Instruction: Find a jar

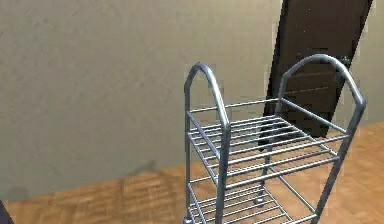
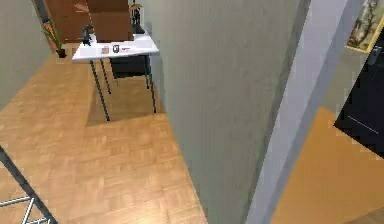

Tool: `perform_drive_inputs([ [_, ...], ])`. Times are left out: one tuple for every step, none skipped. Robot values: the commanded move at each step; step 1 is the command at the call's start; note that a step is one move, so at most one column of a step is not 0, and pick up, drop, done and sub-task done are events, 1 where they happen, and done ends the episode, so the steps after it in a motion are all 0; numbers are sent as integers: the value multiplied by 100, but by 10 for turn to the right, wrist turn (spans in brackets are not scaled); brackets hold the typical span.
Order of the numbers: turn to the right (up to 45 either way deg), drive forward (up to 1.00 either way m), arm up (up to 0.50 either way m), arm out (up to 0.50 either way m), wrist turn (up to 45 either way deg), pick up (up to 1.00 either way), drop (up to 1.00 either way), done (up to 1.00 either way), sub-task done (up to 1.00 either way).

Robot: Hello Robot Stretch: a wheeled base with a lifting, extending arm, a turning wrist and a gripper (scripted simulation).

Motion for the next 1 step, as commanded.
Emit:
perform_drive_inputs([
  [450, 0, 0, 0, 0, 0, 0, 0, 0],
])
